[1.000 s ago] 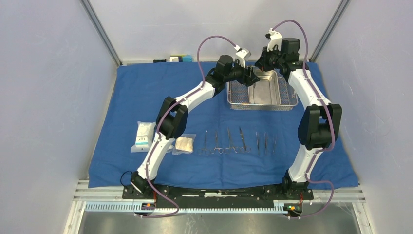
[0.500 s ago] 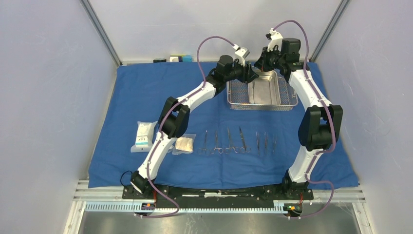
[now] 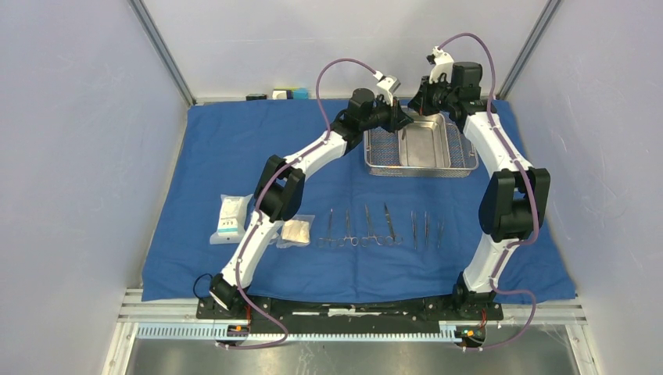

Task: Open and lay out the surgical kit
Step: Adjust the medical item.

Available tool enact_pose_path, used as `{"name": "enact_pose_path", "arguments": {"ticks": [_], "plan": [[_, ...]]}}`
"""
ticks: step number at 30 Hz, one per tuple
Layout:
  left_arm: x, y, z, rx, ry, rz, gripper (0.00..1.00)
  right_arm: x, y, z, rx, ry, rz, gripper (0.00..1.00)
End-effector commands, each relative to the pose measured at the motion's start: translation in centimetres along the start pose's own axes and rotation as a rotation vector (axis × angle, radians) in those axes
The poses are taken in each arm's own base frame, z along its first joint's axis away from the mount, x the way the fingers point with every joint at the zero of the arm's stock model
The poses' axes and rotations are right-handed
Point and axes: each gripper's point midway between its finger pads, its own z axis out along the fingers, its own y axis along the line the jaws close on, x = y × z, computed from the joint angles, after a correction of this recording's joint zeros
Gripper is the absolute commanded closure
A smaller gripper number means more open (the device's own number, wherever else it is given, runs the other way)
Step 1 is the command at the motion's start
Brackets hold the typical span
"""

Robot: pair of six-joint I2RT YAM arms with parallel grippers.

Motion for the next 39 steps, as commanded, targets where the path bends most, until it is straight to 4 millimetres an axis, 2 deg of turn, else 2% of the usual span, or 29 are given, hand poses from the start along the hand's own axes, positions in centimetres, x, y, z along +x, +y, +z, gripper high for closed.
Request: {"name": "enact_pose_path", "arguments": {"ticks": [1,3,4,8,10,12,13,14,17,20,24,26,31,35,39], "plan": [[-3.0,-1.7,0.4,0.043,-0.074,-0.006,0.86,-2.1,0.2,-1.2,0.009,-0.065,-0.028,1.0],[-3.2,-1.8,0.4,0.04,-0.079,-0.021,0.96,-2.0,0.2,-1.3,0.014,-0.063,-0.031,1.0],[-3.4,-1.9,0.4,0.04,-0.083,-0.028,0.98,-2.0,0.1,-1.3,0.016,-0.064,-0.036,1.0],[-4.0,-2.0,0.2,0.031,-0.09,-0.045,0.98,-2.2,-0.1,-1.6,0.029,-0.072,-0.062,0.99],[-4.2,-1.8,0.0,0.017,-0.088,-0.063,0.98,-2.6,0.0,-1.9,0.031,-0.077,-0.084,0.88],[-4.5,-1.5,-0.3,-0.003,-0.089,-0.085,0.98,-3.4,0.1,-2.5,0.043,-0.089,-0.098,0.7],[-4.8,-1.3,-0.4,-0.014,-0.091,-0.098,0.98,-3.7,-0.1,-2.8,0.051,-0.092,-0.136,0.58],[-5.0,-1.0,-0.6,-0.026,-0.092,-0.113,0.98,-4.3,-0.1,-3.3,0.063,-0.098,-0.155,0.52],[-6.5,-0.2,-1.6,-0.051,-0.105,-0.145,0.98,-5.0,-0.1,-4.4,0.084,-0.099,-0.201,0.44],[-7.6,0.5,-2.8,-0.095,-0.097,-0.166,0.98,-4.8,0.2,-5.6,0.083,-0.083,-0.239,0.41],[-8.3,0.6,-4.3,-0.118,-0.078,-0.214,0.98,-2.8,1.8,-6.9,0.012,-0.039,-0.289,0.42],[-8.5,0.0,-4.8,-0.105,-0.074,-0.249,0.98,-1.2,2.6,-7.3,-0.02,-0.012,-0.289,0.43],[-9.2,-3.0,-5.6,-0.021,-0.071,-0.337,0.98,4.2,4.5,-7.3,-0.085,0.058,-0.284,0.43],[-9.0,-4.7,-6.3,-0.005,-0.051,-0.383,0.98,5.7,5.8,-7.4,-0.134,0.049,-0.276,0.42],[-7.7,-6.5,-6.7,0.004,-0.012,-0.411,0.98,5.8,6.7,-7.8,-0.158,0.032,-0.266,0.36]]}}
